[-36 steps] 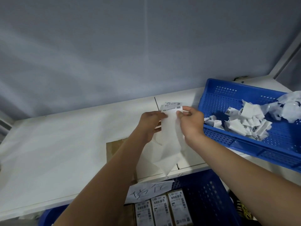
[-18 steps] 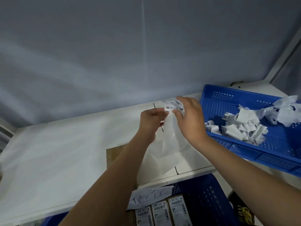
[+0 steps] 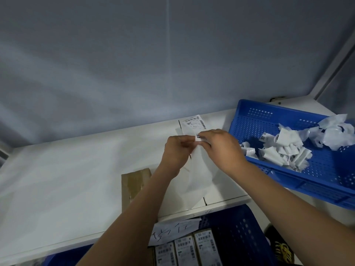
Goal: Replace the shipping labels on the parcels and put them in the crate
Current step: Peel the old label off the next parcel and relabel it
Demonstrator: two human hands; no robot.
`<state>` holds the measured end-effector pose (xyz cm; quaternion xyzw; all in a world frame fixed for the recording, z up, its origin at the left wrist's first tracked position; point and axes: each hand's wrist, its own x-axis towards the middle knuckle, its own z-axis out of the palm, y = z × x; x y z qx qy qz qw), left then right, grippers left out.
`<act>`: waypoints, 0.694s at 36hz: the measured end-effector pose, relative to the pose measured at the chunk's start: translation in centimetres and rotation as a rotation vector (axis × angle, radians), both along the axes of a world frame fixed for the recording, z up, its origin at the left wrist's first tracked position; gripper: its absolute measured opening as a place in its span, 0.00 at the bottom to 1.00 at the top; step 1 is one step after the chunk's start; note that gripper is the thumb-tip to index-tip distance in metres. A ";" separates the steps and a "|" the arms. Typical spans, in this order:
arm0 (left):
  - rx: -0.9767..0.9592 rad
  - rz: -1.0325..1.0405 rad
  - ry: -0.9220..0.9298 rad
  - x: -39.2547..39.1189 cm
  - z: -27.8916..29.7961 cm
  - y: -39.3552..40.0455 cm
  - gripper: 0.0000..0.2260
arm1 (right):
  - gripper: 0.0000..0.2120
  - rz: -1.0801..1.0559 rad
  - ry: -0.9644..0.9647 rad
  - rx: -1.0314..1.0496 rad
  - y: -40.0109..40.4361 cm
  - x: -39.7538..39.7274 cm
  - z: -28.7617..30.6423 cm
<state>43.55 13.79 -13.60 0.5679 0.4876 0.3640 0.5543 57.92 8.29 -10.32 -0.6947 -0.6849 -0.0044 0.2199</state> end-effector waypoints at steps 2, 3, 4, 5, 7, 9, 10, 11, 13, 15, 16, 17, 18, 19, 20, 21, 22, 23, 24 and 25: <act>0.027 -0.017 0.029 -0.2 -0.3 0.1 0.15 | 0.10 0.013 -0.020 -0.002 -0.1 -0.4 0.1; 0.043 -0.022 0.042 -0.3 -0.4 0.1 0.15 | 0.10 0.018 -0.032 -0.007 -0.1 -0.5 0.1; 0.063 -0.021 0.050 -0.3 -0.3 0.1 0.13 | 0.10 0.022 -0.036 -0.012 -0.1 -0.6 0.1; 0.082 -0.012 0.053 -0.4 -0.1 0.1 0.10 | 0.10 0.022 -0.035 -0.017 -0.2 -0.6 0.2; 0.120 0.007 0.059 -0.5 0.0 0.1 0.06 | 0.12 0.020 -0.043 -0.029 -0.2 -0.5 0.2; 0.148 -0.007 0.073 -0.5 0.0 0.1 0.05 | 0.12 0.023 -0.037 -0.025 -0.3 -0.4 0.2; 0.153 -0.016 0.081 -0.4 0.0 0.1 0.05 | 0.12 0.023 -0.016 -0.021 -0.3 -0.4 0.2; 0.155 -0.021 0.090 -0.4 0.0 0.0 0.05 | 0.12 0.024 0.010 -0.021 -0.3 -0.4 0.3; 0.165 -0.020 0.115 -0.4 0.2 0.0 0.05 | 0.12 0.021 0.048 -0.038 -0.3 -0.4 0.5; 0.162 -0.026 0.137 -0.4 0.3 0.0 0.05 | 0.12 -0.004 0.085 -0.067 -0.3 -0.5 0.6; 0.150 -0.033 0.153 -0.5 0.4 0.0 0.04 | 0.11 -0.024 0.092 -0.082 -0.2 -0.5 0.7; 0.133 -0.041 0.175 -0.5 0.3 0.0 0.04 | 0.10 -0.049 0.089 -0.089 -0.2 -0.5 0.6; 0.115 -0.044 0.202 -0.5 0.2 0.0 0.04 | 0.10 -0.080 0.087 -0.084 -0.2 -0.5 0.6; 0.099 -0.040 0.229 -0.5 -0.1 -0.1 0.05 | 0.10 -0.113 0.101 -0.068 -0.2 -0.4 0.6; 0.080 -0.029 0.249 -0.5 -0.3 -0.2 0.05 | 0.10 -0.149 0.139 -0.043 -0.3 -0.3 0.6; 0.054 -0.012 0.263 -0.5 -0.5 -0.3 0.05 | 0.10 -0.187 0.197 -0.017 -0.2 -0.2 0.7; 0.022 0.006 0.266 -0.5 -0.8 -0.4 0.06 | 0.09 -0.227 0.264 0.003 -0.2 -0.1 0.7; -0.014 0.025 0.258 -0.6 -1.1 -0.5 0.06 | 0.08 -0.267 0.331 0.022 -0.1 0.1 0.8; -0.051 0.040 0.247 -0.6 -1.3 -0.6 0.07 | 0.08 -0.305 0.391 0.036 0.1 0.3 0.9; -0.085 0.052 0.240 -0.7 -1.6 -0.7 0.07 | 0.08 -0.338 0.438 0.050 0.2 0.5 1.0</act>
